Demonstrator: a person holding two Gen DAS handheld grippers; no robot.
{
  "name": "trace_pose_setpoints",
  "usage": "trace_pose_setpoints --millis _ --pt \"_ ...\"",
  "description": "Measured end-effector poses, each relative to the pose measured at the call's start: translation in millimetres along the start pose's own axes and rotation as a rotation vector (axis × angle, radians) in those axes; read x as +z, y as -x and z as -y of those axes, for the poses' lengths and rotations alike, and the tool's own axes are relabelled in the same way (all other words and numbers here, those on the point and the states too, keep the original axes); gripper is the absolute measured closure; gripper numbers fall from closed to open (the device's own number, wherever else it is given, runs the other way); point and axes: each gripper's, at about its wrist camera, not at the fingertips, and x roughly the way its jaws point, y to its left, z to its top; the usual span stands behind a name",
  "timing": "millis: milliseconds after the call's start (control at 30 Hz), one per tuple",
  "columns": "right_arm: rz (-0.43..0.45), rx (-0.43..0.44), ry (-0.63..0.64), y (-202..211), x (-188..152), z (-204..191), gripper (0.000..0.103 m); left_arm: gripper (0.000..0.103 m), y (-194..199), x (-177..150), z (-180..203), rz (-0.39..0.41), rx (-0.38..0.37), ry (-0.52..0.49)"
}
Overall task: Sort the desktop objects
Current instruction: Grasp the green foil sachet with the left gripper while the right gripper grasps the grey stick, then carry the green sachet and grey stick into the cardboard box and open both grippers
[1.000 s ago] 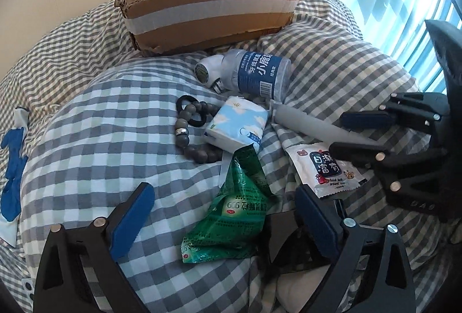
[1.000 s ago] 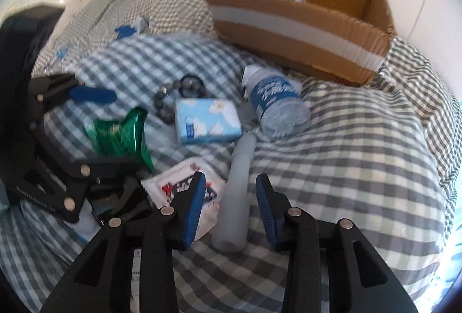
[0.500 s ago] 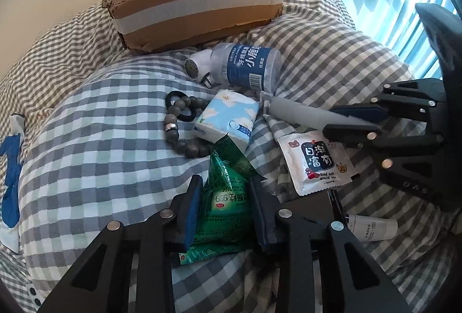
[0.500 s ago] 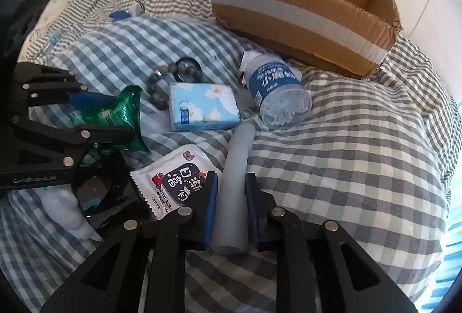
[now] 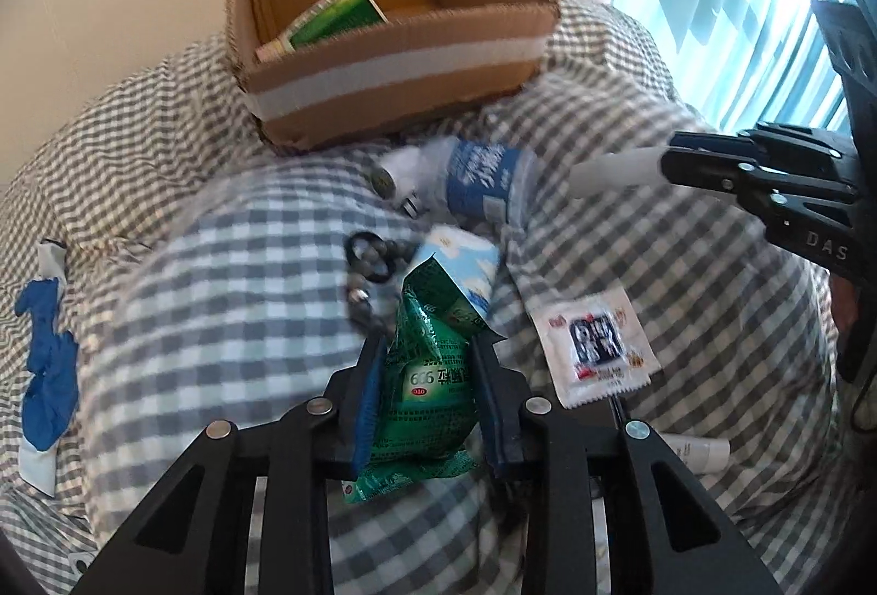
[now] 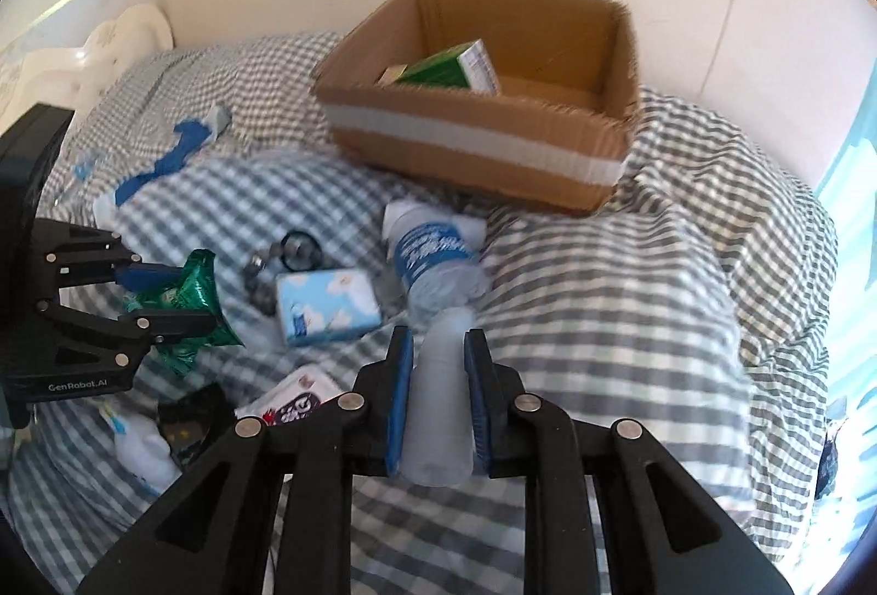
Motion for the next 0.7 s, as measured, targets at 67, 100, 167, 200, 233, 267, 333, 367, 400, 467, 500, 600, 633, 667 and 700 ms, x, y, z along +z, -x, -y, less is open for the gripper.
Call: trace_pose_setpoints --millis 67,100,167,200,233,267,333,367,400,467,500,600,633,667,700 --pt "0.017 -0.003 -0.006 6.0 3.2 4.3 0.085 0.072 4.8 6.0 -3.2 0.022 0.021 -0.002" --pt "0.026 -0.007 -0.008 8.3 5.2 5.8 0.085 0.072 7.0 8.8 -4.2 0.039 0.033 -0.001" --pt "0.031 -0.011 -0.010 10.8 8.6 7.6 0.085 0.072 12.2 17.1 -8.0 0.069 0.037 0.004" --pt "0.039 -0.017 -0.011 12.5 10.7 8.6 0.085 0.072 13.1 20.5 -10.4 0.080 0.035 0.016" --pt "0.043 -0.018 -0.010 13.1 12.6 9.6 0.085 0.072 13.4 24.2 -12.3 0.087 0.035 0.027" --pt "0.046 -0.019 -0.008 14.1 15.6 10.7 0.085 0.072 13.3 28.9 -15.3 0.099 0.044 0.041" --pt "0.059 -0.022 -0.010 16.5 20.7 12.5 0.085 0.072 12.5 36.5 -19.3 0.111 0.061 0.054" --pt "0.066 -0.024 -0.009 18.1 24.1 13.4 0.085 0.072 13.3 41.5 -21.9 0.121 0.064 0.060" --pt "0.078 -0.028 -0.012 20.1 27.0 14.4 0.085 0.072 14.8 45.7 -23.5 0.134 0.066 0.067" --pt "0.089 -0.029 -0.007 22.1 33.4 15.7 0.085 0.072 19.7 55.1 -26.4 0.161 0.067 0.069" --pt "0.101 -0.034 -0.007 23.8 37.5 16.5 0.085 0.072 20.8 59.9 -26.3 0.172 0.070 0.069" --pt "0.137 -0.044 -0.006 28.8 51.3 19.4 0.085 0.072 29.7 76.1 -30.8 0.235 0.089 0.100" --pt "0.149 -0.043 -0.005 30.7 56.7 20.0 0.085 0.072 31.2 80.7 -32.6 0.246 0.091 0.109" --pt "0.168 -0.045 -0.004 32.9 62.4 20.3 0.085 0.072 32.6 87.8 -35.7 0.261 0.097 0.120" --pt "0.186 -0.047 -0.001 34.7 67.4 20.9 0.085 0.072 33.3 92.8 -37.5 0.270 0.100 0.125"
